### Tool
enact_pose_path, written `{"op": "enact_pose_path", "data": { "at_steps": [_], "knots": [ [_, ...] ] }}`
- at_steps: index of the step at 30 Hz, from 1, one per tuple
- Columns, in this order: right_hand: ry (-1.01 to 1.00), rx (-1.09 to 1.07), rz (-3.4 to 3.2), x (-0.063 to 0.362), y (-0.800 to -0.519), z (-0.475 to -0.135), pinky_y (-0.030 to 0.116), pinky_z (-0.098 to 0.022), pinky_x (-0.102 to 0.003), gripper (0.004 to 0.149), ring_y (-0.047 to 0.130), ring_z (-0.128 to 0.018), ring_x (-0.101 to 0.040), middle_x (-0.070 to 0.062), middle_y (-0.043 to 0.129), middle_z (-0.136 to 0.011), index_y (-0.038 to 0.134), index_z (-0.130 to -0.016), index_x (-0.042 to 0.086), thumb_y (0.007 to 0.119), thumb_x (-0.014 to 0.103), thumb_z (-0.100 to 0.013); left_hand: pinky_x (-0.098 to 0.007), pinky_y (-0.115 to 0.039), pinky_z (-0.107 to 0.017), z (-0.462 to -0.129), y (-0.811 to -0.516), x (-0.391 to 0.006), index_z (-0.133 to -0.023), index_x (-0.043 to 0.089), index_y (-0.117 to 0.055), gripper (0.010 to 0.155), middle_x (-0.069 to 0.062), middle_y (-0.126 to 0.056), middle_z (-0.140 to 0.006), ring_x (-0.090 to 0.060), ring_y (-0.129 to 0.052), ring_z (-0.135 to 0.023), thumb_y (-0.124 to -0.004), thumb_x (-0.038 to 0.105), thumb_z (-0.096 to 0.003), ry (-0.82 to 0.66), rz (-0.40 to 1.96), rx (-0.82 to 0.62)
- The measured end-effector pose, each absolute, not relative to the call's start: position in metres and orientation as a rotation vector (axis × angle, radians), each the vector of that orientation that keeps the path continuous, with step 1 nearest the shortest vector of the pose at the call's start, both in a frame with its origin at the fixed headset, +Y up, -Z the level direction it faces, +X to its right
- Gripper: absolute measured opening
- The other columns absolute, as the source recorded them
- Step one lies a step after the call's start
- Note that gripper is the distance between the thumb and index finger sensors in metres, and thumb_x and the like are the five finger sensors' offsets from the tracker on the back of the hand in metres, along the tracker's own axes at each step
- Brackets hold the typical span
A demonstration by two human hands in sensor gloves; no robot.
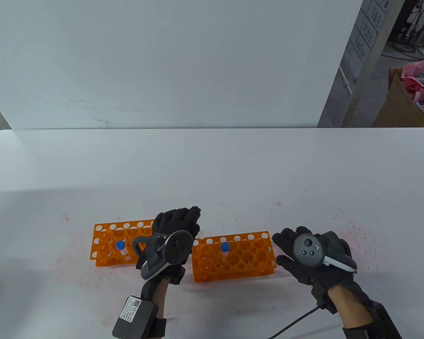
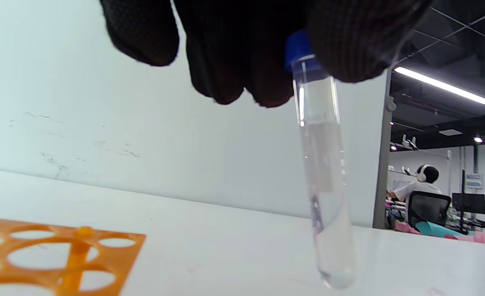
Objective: Transfer 4 test tubes between racks (Left hand only)
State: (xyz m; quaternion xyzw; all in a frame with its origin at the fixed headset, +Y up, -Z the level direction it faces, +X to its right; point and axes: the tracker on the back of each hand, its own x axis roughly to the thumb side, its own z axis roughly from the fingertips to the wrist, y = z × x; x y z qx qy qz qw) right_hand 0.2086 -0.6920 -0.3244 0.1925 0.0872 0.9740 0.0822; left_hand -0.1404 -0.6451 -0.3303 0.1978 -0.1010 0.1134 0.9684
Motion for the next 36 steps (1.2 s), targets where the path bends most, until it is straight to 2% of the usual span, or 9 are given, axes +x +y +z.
{"op": "enact_pose_path", "data": {
  "at_steps": [13, 36],
  "knots": [
    [0.241, 0.568, 2.911, 0.209, -0.691, -0.324, 0.042, -0.066, -0.077, 0.063, 0.043, -0.103, -0.053, -0.012, 0.048, -0.118, 0.044, -0.110, 0.027, 0.058, 0.053, -0.054, -0.058, -0.072, -0.068, -0.337, -0.640, -0.181, -0.097, 0.034, -0.073, 0.053, 0.002, -0.086, -0.097, -0.028, -0.089, -0.088, -0.082, 0.040, -0.0455, -0.121, 0.315, 0.413],
    [0.232, 0.578, 2.917, 0.208, -0.690, -0.325, 0.042, -0.066, -0.077, 0.063, 0.043, -0.103, -0.054, -0.012, 0.047, -0.119, 0.044, -0.110, 0.027, 0.058, 0.053, -0.054, -0.058, -0.072, -0.068, -0.343, -0.654, -0.196, -0.097, 0.034, -0.073, 0.052, 0.002, -0.086, -0.098, -0.028, -0.089, -0.089, -0.081, 0.040, -0.0464, -0.076, 0.204, 0.314]
  ]
}}
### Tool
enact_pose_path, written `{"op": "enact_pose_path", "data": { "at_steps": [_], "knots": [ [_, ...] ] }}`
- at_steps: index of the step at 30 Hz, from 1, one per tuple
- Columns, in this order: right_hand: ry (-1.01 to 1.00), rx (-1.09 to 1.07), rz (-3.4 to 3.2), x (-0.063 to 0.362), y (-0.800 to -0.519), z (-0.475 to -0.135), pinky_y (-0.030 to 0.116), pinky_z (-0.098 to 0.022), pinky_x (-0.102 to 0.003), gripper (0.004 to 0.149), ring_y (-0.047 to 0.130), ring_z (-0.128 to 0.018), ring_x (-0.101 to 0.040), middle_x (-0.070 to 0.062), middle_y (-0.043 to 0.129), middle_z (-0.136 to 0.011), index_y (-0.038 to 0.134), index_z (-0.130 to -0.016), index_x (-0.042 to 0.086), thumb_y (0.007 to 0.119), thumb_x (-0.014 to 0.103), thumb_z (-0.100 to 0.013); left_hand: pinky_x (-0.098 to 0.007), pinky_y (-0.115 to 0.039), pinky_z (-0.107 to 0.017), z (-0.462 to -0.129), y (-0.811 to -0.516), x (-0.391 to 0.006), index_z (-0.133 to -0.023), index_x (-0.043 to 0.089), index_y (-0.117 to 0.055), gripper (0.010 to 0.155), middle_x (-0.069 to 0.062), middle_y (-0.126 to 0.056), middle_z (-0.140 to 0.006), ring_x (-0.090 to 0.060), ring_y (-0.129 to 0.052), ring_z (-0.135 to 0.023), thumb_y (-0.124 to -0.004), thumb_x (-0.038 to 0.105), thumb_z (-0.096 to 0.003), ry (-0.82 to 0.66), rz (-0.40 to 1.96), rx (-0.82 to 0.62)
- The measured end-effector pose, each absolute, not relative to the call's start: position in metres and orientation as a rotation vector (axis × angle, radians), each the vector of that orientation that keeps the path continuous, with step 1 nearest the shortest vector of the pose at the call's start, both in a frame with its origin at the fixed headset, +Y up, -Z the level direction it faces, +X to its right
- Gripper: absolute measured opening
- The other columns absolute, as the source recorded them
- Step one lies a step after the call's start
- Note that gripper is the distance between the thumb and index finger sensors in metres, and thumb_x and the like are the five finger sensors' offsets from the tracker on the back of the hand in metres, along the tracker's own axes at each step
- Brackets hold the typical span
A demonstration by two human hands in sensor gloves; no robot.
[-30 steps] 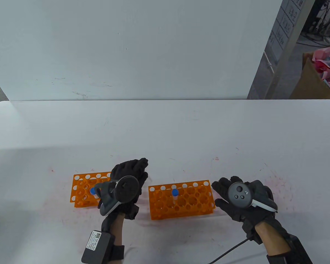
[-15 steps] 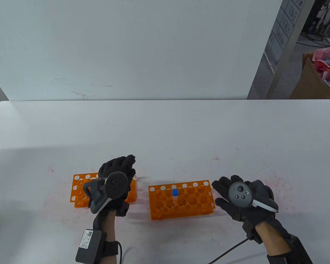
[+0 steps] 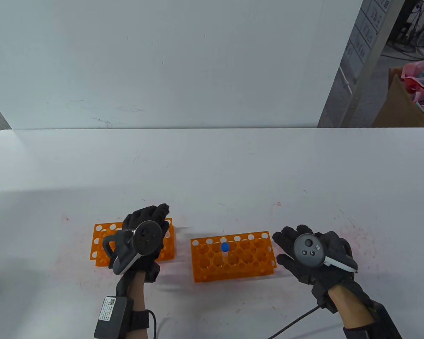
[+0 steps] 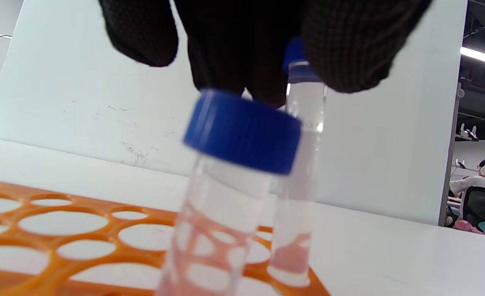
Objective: Transfer 4 test tubes between racks (Left hand only)
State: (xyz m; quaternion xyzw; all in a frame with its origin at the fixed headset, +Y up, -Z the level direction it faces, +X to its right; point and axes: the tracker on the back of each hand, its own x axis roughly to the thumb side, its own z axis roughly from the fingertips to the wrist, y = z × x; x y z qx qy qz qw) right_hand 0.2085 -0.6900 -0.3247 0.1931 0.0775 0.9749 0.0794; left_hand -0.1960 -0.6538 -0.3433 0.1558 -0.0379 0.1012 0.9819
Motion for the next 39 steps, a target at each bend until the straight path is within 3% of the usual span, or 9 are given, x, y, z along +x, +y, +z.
{"op": "enact_pose_path", "data": {
  "at_steps": [16, 39],
  "knots": [
    [0.224, 0.579, 2.917, 0.210, -0.688, -0.324, 0.042, -0.066, -0.077, 0.063, 0.043, -0.103, -0.054, -0.012, 0.047, -0.119, 0.045, -0.110, 0.027, 0.058, 0.053, -0.054, -0.058, -0.072, -0.068, -0.351, -0.671, -0.185, -0.097, 0.033, -0.074, 0.048, 0.002, -0.087, -0.098, -0.029, -0.089, -0.089, -0.075, 0.041, -0.0493, -0.108, 0.123, 0.173],
    [0.228, 0.576, 2.920, 0.210, -0.688, -0.324, 0.042, -0.066, -0.077, 0.063, 0.043, -0.103, -0.053, -0.012, 0.047, -0.119, 0.045, -0.110, 0.027, 0.058, 0.053, -0.054, -0.058, -0.072, -0.068, -0.351, -0.673, -0.185, -0.096, 0.035, -0.075, 0.048, 0.004, -0.088, -0.097, -0.028, -0.089, -0.090, -0.076, 0.042, -0.0488, -0.105, 0.126, 0.160]
  ]
}}
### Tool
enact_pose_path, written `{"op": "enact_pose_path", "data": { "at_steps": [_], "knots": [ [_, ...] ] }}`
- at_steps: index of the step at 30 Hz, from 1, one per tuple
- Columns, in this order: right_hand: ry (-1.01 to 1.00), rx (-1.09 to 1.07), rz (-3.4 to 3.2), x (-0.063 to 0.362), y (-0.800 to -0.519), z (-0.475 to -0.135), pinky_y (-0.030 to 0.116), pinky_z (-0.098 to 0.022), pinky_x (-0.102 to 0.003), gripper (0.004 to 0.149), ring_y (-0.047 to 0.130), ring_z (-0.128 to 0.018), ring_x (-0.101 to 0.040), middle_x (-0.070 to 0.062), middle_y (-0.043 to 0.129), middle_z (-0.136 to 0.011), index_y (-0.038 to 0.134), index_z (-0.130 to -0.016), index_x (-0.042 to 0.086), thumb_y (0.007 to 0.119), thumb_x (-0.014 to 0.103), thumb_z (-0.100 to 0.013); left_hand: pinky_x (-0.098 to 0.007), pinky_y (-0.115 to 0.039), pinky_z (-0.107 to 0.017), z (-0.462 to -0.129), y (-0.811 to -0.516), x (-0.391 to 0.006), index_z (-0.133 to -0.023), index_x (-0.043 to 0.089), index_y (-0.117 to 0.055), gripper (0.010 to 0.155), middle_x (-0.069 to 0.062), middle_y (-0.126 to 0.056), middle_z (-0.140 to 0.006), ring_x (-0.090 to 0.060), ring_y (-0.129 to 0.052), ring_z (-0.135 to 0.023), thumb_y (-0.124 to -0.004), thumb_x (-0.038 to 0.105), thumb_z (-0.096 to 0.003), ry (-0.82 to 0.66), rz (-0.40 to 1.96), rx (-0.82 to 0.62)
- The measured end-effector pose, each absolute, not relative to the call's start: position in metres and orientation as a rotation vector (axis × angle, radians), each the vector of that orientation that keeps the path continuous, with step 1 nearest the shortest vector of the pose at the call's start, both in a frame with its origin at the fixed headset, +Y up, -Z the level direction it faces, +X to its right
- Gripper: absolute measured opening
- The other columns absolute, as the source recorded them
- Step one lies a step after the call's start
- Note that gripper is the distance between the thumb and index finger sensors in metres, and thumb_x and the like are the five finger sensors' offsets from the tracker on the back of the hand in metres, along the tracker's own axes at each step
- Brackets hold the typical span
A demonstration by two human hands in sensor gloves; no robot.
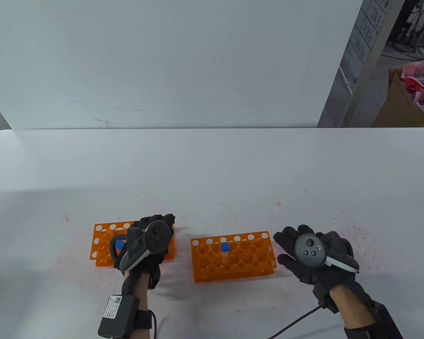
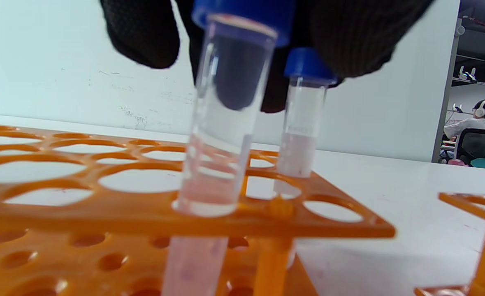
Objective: Transfer 4 test tubes between racks (Left hand only)
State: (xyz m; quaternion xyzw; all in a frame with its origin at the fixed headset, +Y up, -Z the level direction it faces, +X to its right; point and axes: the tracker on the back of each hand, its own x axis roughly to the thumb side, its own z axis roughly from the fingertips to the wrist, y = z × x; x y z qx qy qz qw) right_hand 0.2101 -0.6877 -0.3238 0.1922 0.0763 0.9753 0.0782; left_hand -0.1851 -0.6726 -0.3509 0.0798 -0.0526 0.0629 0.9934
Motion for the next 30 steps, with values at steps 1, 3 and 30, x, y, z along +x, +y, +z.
{"op": "enact_pose_path", "data": {
  "at_steps": [1, 3, 30],
  "knots": [
    [0.230, 0.575, 2.921, 0.210, -0.688, -0.324, 0.042, -0.066, -0.077, 0.063, 0.043, -0.103, -0.054, -0.012, 0.047, -0.119, 0.045, -0.110, 0.027, 0.058, 0.053, -0.054, -0.058, -0.072, -0.068, -0.351, -0.673, -0.185, -0.096, 0.035, -0.075, 0.048, 0.004, -0.088, -0.097, -0.028, -0.089, -0.090, -0.076, 0.041, -0.0488, -0.107, 0.123, 0.160],
    [0.230, 0.575, 2.921, 0.210, -0.687, -0.324, 0.042, -0.066, -0.077, 0.063, 0.043, -0.103, -0.054, -0.012, 0.047, -0.118, 0.045, -0.110, 0.027, 0.058, 0.054, -0.054, -0.058, -0.072, -0.068, -0.350, -0.673, -0.184, -0.096, 0.035, -0.075, 0.048, 0.004, -0.087, -0.098, -0.028, -0.089, -0.090, -0.076, 0.041, -0.0488, -0.108, 0.116, 0.164],
    [0.230, 0.571, 2.918, 0.211, -0.687, -0.322, 0.042, -0.066, -0.077, 0.063, 0.044, -0.103, -0.053, -0.012, 0.049, -0.118, 0.046, -0.110, 0.027, 0.058, 0.053, -0.054, -0.057, -0.071, -0.069, -0.311, -0.671, -0.098, -0.102, 0.034, -0.066, 0.056, -0.002, -0.080, -0.106, -0.031, -0.081, -0.097, -0.072, 0.049, -0.0482, -0.387, 0.017, 0.345]
  ]
}}
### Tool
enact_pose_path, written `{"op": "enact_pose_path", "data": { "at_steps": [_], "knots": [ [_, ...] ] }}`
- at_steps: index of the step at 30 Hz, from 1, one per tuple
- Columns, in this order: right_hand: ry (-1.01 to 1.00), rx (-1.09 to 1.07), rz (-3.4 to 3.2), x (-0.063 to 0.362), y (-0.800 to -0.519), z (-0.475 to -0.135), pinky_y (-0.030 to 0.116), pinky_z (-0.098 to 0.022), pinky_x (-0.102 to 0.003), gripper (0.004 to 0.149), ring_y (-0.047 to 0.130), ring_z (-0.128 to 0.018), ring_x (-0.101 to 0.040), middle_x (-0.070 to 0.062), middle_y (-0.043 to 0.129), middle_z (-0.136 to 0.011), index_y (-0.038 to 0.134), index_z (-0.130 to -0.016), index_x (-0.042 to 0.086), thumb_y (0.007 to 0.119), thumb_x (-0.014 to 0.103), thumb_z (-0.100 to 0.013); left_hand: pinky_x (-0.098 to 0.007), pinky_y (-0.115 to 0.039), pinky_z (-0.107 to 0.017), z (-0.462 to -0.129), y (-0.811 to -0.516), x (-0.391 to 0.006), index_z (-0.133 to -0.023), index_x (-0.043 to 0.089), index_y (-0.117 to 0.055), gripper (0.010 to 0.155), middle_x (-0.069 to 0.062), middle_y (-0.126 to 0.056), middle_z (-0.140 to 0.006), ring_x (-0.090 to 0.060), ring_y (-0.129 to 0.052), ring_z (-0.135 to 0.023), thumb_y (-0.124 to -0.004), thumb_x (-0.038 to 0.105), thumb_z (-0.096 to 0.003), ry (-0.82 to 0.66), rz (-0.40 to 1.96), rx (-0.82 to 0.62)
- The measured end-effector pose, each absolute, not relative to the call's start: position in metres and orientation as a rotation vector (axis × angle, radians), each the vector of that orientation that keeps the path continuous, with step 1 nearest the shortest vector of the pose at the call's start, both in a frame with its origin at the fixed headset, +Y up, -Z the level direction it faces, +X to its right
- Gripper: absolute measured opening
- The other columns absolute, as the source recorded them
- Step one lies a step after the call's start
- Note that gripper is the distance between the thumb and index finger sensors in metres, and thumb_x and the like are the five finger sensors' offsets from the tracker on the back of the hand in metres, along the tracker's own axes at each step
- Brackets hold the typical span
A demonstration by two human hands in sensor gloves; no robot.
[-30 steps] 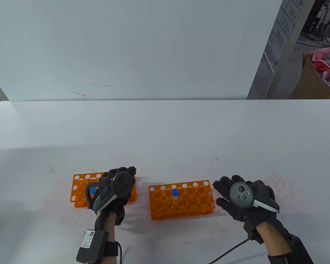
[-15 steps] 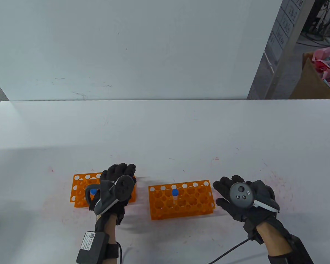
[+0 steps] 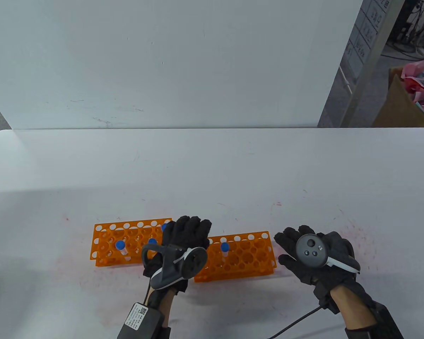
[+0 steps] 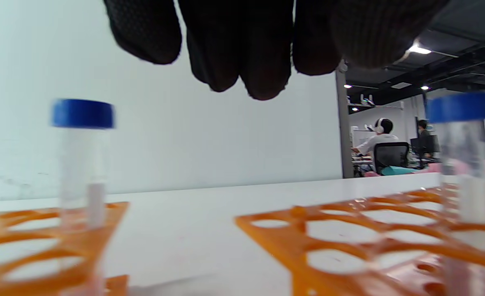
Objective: Transfer 4 test tubes between racks (Left hand only)
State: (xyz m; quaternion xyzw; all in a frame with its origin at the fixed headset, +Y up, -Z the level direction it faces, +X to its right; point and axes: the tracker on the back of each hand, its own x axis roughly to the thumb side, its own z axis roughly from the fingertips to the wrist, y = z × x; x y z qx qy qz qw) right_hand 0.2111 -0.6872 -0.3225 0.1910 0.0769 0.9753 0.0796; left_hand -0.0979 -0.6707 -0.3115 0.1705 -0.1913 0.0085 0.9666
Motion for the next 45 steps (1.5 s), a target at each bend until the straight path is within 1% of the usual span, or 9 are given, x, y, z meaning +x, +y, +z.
{"op": "enact_pose_path", "data": {
  "at_steps": [4, 9, 15, 18, 21, 28, 45],
  "knots": [
    [0.219, 0.573, 2.915, 0.211, -0.686, -0.322, 0.042, -0.066, -0.077, 0.063, 0.044, -0.103, -0.053, -0.012, 0.049, -0.118, 0.046, -0.110, 0.027, 0.058, 0.053, -0.054, -0.056, -0.071, -0.070, -0.308, -0.675, -0.079, -0.106, 0.034, -0.057, 0.061, 0.000, -0.079, -0.106, -0.029, -0.081, -0.098, -0.070, 0.050, -0.0484, -0.427, 0.000, 0.330],
    [0.177, 0.585, 2.909, 0.212, -0.684, -0.322, 0.043, -0.066, -0.076, 0.061, 0.046, -0.103, -0.053, -0.012, 0.052, -0.117, 0.049, -0.109, 0.027, 0.059, 0.053, -0.054, -0.057, -0.070, -0.070, -0.306, -0.680, -0.068, -0.106, 0.035, -0.057, 0.061, 0.001, -0.078, -0.107, -0.030, -0.081, -0.098, -0.068, 0.053, -0.0482, -0.465, 0.052, 0.270],
    [0.212, 0.577, 2.917, 0.212, -0.687, -0.322, 0.043, -0.066, -0.077, 0.062, 0.045, -0.103, -0.053, -0.012, 0.051, -0.118, 0.048, -0.109, 0.027, 0.058, 0.053, -0.054, -0.056, -0.070, -0.070, -0.306, -0.687, -0.057, -0.105, 0.036, -0.058, 0.060, 0.002, -0.078, -0.107, -0.028, -0.081, -0.098, -0.069, 0.051, -0.0484, -0.494, -0.010, 0.243],
    [0.210, 0.575, 2.916, 0.212, -0.686, -0.322, 0.043, -0.066, -0.077, 0.062, 0.045, -0.103, -0.053, -0.012, 0.051, -0.117, 0.048, -0.109, 0.027, 0.058, 0.053, -0.054, -0.057, -0.071, -0.070, -0.308, -0.688, -0.056, -0.103, 0.037, -0.062, 0.057, 0.003, -0.080, -0.106, -0.028, -0.083, -0.097, -0.072, 0.048, -0.0485, -0.486, -0.026, 0.234],
    [0.216, 0.574, 2.917, 0.212, -0.686, -0.322, 0.043, -0.066, -0.077, 0.062, 0.045, -0.103, -0.053, -0.012, 0.051, -0.117, 0.048, -0.109, 0.027, 0.058, 0.053, -0.054, -0.057, -0.070, -0.070, -0.309, -0.690, -0.055, -0.103, 0.036, -0.062, 0.056, 0.003, -0.080, -0.105, -0.027, -0.084, -0.096, -0.073, 0.047, -0.0485, -0.485, 0.007, 0.218],
    [0.221, 0.570, 2.917, 0.212, -0.686, -0.321, 0.043, -0.066, -0.077, 0.062, 0.045, -0.103, -0.053, -0.012, 0.052, -0.117, 0.048, -0.109, 0.027, 0.058, 0.053, -0.054, -0.056, -0.071, -0.070, -0.309, -0.691, -0.051, -0.102, 0.035, -0.063, 0.055, 0.003, -0.082, -0.102, -0.026, -0.086, -0.094, -0.074, 0.043, -0.0486, -0.487, -0.014, 0.231],
    [0.234, 0.581, 2.916, 0.211, -0.687, -0.321, 0.043, -0.066, -0.077, 0.062, 0.045, -0.103, -0.053, -0.011, 0.052, -0.117, 0.049, -0.109, 0.027, 0.058, 0.053, -0.054, -0.056, -0.072, -0.069, -0.309, -0.688, -0.052, -0.101, 0.035, -0.065, 0.055, 0.004, -0.085, -0.100, -0.026, -0.088, -0.092, -0.074, 0.043, -0.0482, -0.502, -0.042, 0.248]
  ]
}}
